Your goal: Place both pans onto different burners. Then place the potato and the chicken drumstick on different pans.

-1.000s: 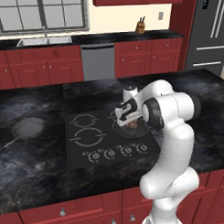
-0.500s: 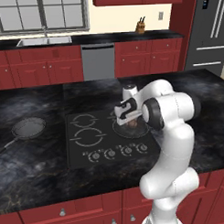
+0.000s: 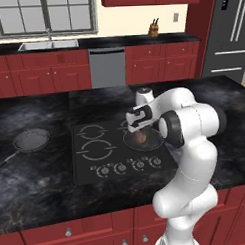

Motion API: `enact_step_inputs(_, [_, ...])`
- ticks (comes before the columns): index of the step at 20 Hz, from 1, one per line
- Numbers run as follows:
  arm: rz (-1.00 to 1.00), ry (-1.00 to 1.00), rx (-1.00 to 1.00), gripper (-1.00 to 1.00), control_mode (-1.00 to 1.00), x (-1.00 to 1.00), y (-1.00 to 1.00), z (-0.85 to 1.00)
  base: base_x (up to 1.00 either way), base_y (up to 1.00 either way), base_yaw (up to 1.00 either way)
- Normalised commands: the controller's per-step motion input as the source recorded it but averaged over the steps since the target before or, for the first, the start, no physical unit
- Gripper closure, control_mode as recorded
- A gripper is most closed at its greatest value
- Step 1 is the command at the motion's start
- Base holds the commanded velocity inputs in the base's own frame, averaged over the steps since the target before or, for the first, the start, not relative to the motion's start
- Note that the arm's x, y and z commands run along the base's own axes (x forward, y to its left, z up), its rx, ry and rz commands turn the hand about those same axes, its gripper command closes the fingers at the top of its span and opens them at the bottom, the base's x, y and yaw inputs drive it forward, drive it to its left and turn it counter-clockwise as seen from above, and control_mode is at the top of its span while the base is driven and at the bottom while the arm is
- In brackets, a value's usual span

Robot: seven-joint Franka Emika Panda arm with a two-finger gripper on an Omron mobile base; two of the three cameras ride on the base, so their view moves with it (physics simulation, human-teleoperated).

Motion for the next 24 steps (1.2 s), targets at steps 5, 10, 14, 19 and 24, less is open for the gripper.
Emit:
enact_step_inputs(5, [-0.01,-0.13,0.02,-1.0,-1.0,-0.41,0.0,0.73,0.0,0.0,0.0])
enact_step_inputs(10, [-0.09,-0.09,0.02,-1.0,-1.0,-0.42,0.0,0.5,0.0,0.0,0.0])
enact_step_inputs(14, [-0.08,-0.05,0.05,-1.0,-1.0,-0.49,0.0,0.23,0.0,0.0,0.0])
enact_step_inputs(19, [-0.07,-0.05,0.05,-1.0,-1.0,-0.51,0.0,0.17,0.0,0.0,0.0])
enact_step_inputs(24, [-0.02,-0.03,0.03,-1.0,-1.0,-0.43,0.0,0.07,0.0,0.0,0.0])
